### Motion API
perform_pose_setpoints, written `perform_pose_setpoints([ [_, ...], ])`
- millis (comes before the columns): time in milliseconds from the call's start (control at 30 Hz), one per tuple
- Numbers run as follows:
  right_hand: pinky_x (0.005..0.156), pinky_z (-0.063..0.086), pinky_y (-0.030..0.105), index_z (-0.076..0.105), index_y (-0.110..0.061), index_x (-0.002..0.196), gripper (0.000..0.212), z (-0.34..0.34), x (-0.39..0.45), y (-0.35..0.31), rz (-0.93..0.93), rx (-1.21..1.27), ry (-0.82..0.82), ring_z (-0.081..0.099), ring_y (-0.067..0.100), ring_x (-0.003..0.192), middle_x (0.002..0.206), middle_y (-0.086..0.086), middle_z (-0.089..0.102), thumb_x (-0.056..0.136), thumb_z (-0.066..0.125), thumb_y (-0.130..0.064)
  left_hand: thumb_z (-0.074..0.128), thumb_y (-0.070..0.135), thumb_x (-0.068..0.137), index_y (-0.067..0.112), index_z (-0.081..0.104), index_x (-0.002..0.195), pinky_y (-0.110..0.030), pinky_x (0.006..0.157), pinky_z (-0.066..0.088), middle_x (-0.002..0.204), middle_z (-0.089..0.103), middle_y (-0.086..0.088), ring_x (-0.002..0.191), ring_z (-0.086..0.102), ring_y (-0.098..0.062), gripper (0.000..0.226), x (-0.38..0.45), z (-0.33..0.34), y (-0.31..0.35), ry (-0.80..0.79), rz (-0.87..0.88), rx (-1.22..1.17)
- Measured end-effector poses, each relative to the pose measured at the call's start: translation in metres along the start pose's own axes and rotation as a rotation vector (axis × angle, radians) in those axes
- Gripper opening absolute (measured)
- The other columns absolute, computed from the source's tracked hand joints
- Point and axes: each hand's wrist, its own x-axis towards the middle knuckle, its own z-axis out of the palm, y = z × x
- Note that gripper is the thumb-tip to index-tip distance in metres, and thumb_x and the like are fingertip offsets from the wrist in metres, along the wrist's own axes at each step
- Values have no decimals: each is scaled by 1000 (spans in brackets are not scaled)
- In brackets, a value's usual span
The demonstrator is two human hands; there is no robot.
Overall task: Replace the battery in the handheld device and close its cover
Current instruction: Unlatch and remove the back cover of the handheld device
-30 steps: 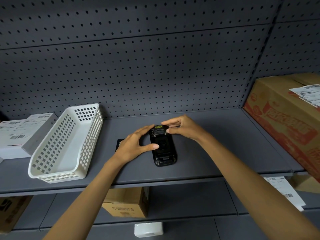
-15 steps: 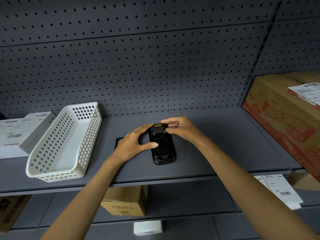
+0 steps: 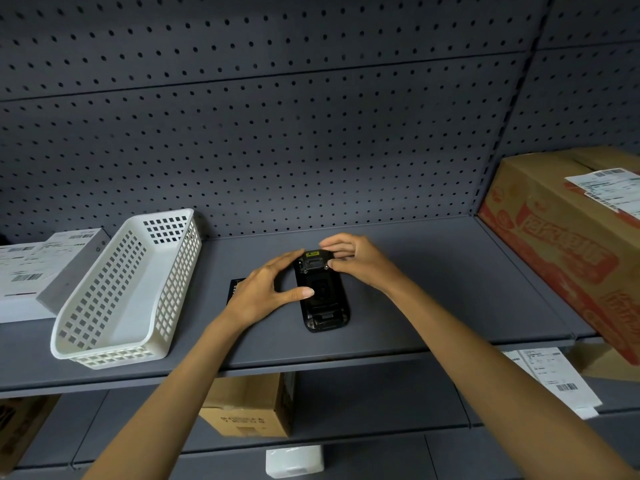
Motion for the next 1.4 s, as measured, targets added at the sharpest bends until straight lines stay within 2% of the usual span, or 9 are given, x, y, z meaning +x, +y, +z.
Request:
perform_pose_setpoints([
  [167,95,43,21,66,-14,103,19,-2,-7,-10,-147,-222,6,60,8,119,119,-5,68,88,67,-3,54,86,62,46,36,143,-33,109,39,148,47,17,136,43,-7,92,-2,-2,-2,7,15,-53],
  [367,100,42,26,77,-15,100,23,1,-12,-17,-181,-393,-6,59,23,124,132,8,65,94,59,-2,67,56,76,36,60,120,-22,111,29,153,40,16,138,37,0,49,-2,-2,2,-7,84,-87],
  [500,110,42,37,77,-15,101,30,1,-10,-19,-150,-386,-26,55,25,131,138,12,60,95,54,3,59,36,94,30,68,116,-30,118,30,149,47,9,139,40,-1,25,5,-2,0,0,95,-159],
  [633,114,38,37,77,-16,103,30,1,-9,-22,-90,-385,-59,52,26,134,142,11,57,96,54,2,52,26,100,24,72,114,-34,121,26,147,51,5,139,39,1,24,9,1,-2,-21,53,-291],
  [767,111,38,34,77,-16,104,30,-1,-8,-27,-67,-407,-90,51,25,134,144,9,56,95,54,3,47,18,102,17,72,114,-29,120,24,145,52,1,140,38,-2,28,8,3,2,-3,17,-360],
  [900,112,40,37,77,-19,105,31,-5,-4,-30,-19,-411,-135,55,25,131,145,7,55,93,57,1,45,15,103,18,74,109,-26,119,23,146,52,1,139,40,-4,30,11,3,5,-2,-23,-430],
  [1000,110,42,38,77,-18,105,31,-6,-3,-32,9,-403,-152,58,23,126,144,6,56,93,55,2,45,15,102,24,76,103,-32,121,22,146,52,2,139,41,-6,32,15,4,6,4,-43,-454],
  [1133,106,46,42,76,-20,104,28,-7,-1,-34,31,-394,-155,63,24,117,133,10,64,93,57,-1,45,19,103,23,76,104,-34,121,23,146,52,5,138,42,-6,32,15,4,4,17,-64,-501],
  [1400,113,40,44,75,-17,106,24,-10,-3,-33,-14,-354,-187,54,21,132,143,8,56,93,61,-3,52,18,100,18,76,105,-27,117,25,143,55,2,136,44,-2,25,13,2,10,18,-63,-534],
])
